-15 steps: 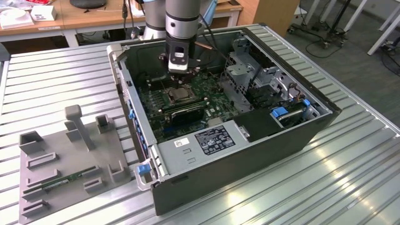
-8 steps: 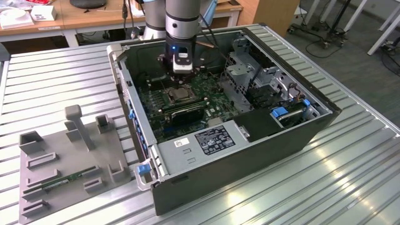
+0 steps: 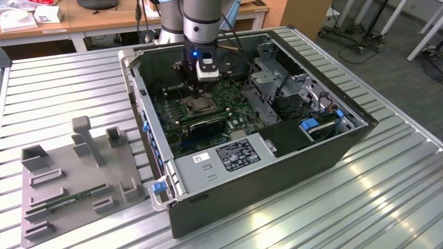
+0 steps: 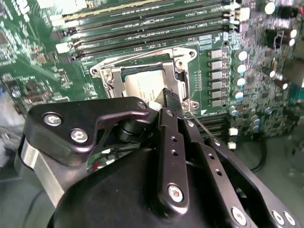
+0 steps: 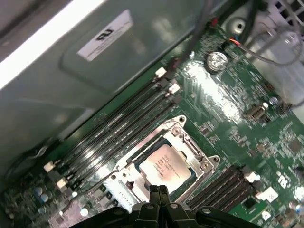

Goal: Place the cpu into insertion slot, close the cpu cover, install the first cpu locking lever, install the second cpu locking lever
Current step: 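Close the cpu cover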

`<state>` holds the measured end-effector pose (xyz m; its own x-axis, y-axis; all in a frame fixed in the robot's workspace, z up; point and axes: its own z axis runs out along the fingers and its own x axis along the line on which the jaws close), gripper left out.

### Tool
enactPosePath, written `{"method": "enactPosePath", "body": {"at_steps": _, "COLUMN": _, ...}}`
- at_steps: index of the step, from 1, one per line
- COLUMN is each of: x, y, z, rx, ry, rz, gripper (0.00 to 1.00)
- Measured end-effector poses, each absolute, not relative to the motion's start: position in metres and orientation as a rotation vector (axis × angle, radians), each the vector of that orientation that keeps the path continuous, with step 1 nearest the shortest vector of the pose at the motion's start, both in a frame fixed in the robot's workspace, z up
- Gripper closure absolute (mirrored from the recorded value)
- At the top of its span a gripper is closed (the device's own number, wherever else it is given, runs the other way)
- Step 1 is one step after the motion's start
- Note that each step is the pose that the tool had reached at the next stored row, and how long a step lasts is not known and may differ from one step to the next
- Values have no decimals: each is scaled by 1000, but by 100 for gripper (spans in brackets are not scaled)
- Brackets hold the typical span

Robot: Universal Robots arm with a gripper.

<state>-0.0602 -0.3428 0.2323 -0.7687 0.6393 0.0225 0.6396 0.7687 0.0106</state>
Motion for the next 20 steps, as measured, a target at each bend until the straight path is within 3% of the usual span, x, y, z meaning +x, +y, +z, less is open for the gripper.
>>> {"method": "enactPosePath", "body": {"at_steps": 20, "x": -60, "y": -343, "z": 231, "rx": -545, "ry": -3073, "rz": -22, "gripper": 89}}
